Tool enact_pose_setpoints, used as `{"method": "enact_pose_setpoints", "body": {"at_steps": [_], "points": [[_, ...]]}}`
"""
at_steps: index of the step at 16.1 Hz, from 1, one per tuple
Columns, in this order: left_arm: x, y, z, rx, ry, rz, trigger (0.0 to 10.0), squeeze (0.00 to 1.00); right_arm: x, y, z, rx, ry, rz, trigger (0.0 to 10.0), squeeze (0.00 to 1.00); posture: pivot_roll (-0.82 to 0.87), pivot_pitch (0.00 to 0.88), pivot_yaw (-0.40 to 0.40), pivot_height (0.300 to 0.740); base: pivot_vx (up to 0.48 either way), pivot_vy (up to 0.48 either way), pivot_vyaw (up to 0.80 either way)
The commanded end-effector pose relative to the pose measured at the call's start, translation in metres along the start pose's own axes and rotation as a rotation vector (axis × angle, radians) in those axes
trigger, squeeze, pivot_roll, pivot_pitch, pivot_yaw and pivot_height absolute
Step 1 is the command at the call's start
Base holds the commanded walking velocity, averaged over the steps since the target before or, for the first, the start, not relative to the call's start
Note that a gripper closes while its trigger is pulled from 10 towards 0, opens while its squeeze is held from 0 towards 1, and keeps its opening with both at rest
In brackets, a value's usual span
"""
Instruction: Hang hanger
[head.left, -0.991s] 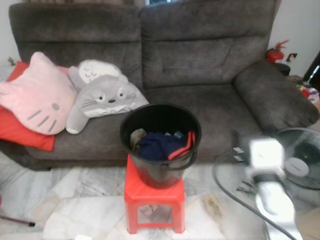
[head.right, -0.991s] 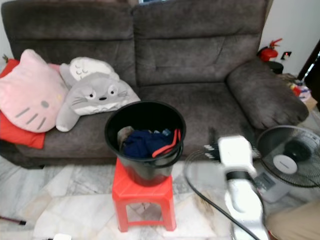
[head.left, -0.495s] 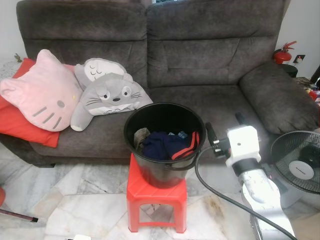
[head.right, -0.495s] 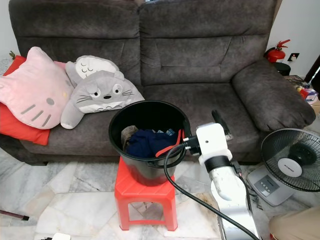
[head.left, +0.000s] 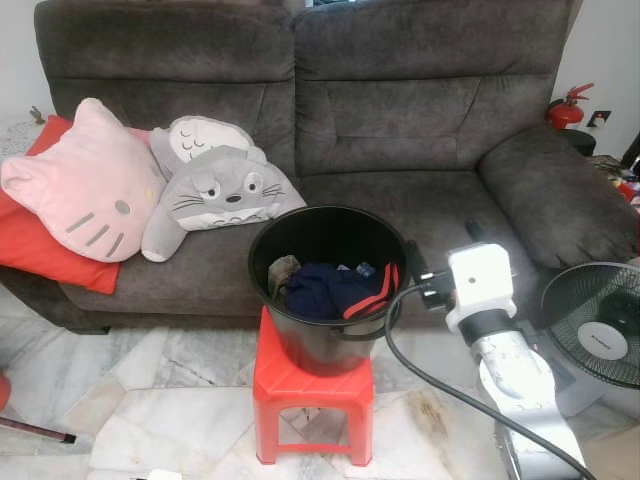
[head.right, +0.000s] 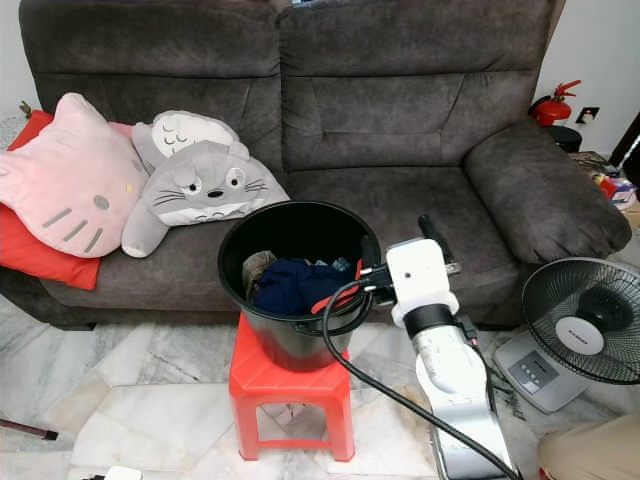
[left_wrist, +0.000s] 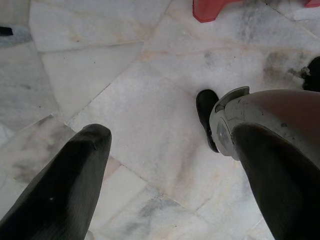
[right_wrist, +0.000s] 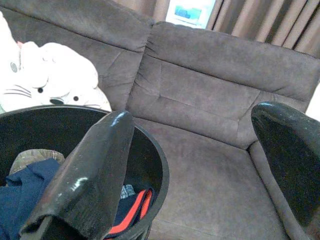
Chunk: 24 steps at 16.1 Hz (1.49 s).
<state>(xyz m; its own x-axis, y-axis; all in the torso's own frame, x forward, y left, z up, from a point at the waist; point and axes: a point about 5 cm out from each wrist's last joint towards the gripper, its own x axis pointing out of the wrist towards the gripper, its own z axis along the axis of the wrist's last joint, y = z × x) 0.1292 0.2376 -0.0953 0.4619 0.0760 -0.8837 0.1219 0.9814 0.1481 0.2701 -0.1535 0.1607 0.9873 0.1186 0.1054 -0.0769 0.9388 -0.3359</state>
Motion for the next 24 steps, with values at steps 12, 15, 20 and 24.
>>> {"method": "enact_pose_setpoints", "body": {"at_steps": [12, 15, 20, 24], "points": [[-0.0008, 0.0028, -0.0028, -0.021, 0.010, 0.006, 10.0, 0.00, 0.0053, -0.0040, 0.0067, -0.023, 0.000, -0.001, 10.0, 0.00, -0.01, 0.000, 0.005, 0.732, 0.021, 0.000, 0.00], [-0.0008, 0.0029, -0.0024, -0.022, 0.009, 0.005, 10.0, 0.00, 0.0057, -0.0040, 0.0069, -0.024, 0.002, 0.000, 10.0, 0.00, -0.01, 0.000, 0.006, 0.732, 0.256, 0.000, 0.00], [-0.0006, 0.0029, -0.0019, -0.023, 0.008, 0.003, 10.0, 0.00, 0.0072, -0.0035, 0.0088, -0.047, -0.005, -0.001, 10.0, 0.00, -0.01, 0.000, 0.007, 0.732, 0.265, 0.000, 0.32], [-0.0006, 0.0028, -0.0017, -0.024, 0.007, 0.003, 10.0, 0.00, 0.0069, -0.0007, 0.0089, -0.032, -0.005, 0.016, 10.0, 0.00, -0.01, 0.000, 0.007, 0.732, 0.267, 0.000, 0.00]]}}
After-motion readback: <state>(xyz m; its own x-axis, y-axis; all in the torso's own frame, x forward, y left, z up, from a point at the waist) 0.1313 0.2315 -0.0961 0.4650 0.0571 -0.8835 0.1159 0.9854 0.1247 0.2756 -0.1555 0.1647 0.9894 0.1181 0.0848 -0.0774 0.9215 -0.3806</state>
